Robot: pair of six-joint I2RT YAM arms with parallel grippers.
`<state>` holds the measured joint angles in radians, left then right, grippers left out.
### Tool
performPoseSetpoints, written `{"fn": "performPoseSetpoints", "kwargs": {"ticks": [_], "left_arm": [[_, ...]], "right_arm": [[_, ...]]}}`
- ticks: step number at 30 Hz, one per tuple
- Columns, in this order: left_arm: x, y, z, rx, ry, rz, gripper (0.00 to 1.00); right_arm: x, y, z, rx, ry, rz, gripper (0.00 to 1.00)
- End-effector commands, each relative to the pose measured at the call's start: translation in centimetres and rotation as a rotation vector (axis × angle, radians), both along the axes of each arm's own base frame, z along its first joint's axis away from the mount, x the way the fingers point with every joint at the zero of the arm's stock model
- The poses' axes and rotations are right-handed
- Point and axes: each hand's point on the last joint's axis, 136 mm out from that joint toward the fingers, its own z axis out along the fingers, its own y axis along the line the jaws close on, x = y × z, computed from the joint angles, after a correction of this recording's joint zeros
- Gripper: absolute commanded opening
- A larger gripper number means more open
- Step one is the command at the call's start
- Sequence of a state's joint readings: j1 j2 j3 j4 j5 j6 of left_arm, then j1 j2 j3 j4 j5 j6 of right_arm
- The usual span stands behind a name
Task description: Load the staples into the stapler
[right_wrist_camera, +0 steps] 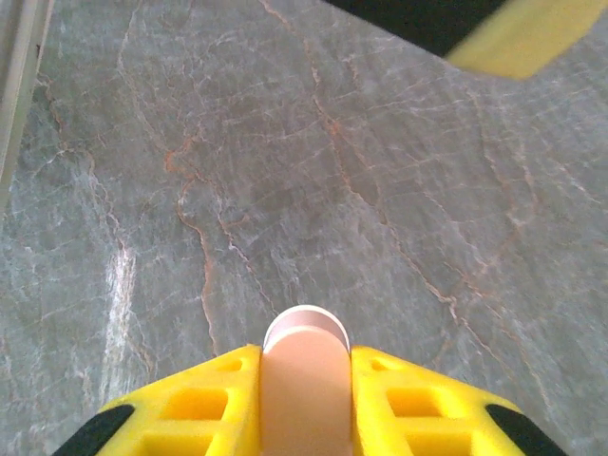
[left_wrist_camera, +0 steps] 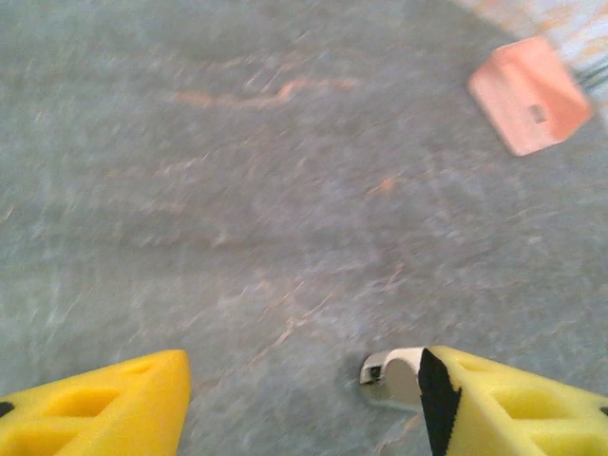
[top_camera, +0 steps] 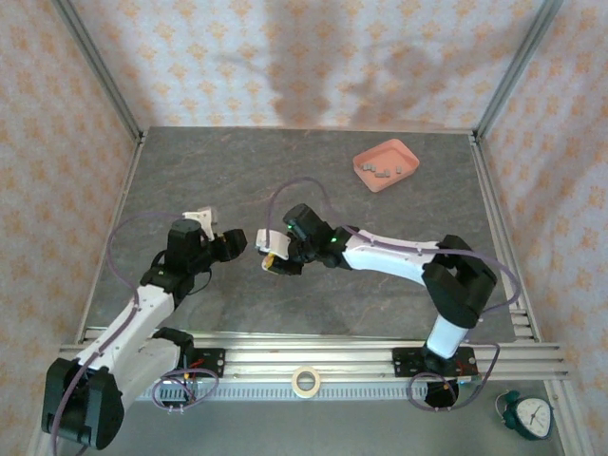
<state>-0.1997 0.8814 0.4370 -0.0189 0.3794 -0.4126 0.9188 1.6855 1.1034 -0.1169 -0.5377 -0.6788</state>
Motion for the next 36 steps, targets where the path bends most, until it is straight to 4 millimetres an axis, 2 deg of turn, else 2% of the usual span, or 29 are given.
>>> {"fn": "performPoseSetpoints", "kwargs": {"ticks": [1, 5, 9, 11, 15, 20, 22, 26, 29, 36], "left_arm": [[0.7, -1.9, 4.0, 0.012, -0.270, -0.109, 0.64], [0.2, -3.7, 5.1, 0.075, -0.385, -0.210, 0.64], [-0.2, -6.0, 4.6, 0.169, -0.388, -0.354, 0.63], [-0.7, -7.7, 4.5, 0.219, -0.426, -0.462, 0.59], [-1.5, -9.9, 4.7, 0.268, -0.522, -0.585, 0.59], [-3.6, -12.8, 4.4, 0.330, -0.642, -0.820, 0.58], [-4.7, -13.8, 4.1, 0.343, -0.678, -0.920, 0.55], [-5.6, -15.1, 3.5, 0.387, -0.713, -1.026, 0.56], [-5.6, -15.8, 3.4, 0.413, -0.738, -1.057, 0.58], [-5.4, -17.1, 3.0, 0.402, -0.743, -1.111, 0.59]], "right_arm": [[0.0, -1.3, 2.6, 0.068, -0.032, 0.005, 0.26], [0.1, -3.4, 3.3, 0.062, -0.035, -0.027, 0.25], [0.2, -5.3, 3.8, 0.056, -0.048, -0.058, 0.25], [0.2, -6.1, 4.1, 0.064, -0.050, -0.070, 0.25], [0.5, -7.8, 4.5, 0.068, -0.042, -0.093, 0.25], [0.1, -9.4, 5.2, 0.085, -0.013, -0.081, 0.25], [-0.1, -9.7, 5.7, 0.103, 0.000, -0.070, 0.25], [-1.1, -9.7, 6.3, 0.124, -0.003, -0.014, 0.24], [-2.0, -9.4, 6.5, 0.135, -0.003, 0.060, 0.22], [-2.6, -9.1, 7.3, 0.150, -0.021, 0.125, 0.21]]}}
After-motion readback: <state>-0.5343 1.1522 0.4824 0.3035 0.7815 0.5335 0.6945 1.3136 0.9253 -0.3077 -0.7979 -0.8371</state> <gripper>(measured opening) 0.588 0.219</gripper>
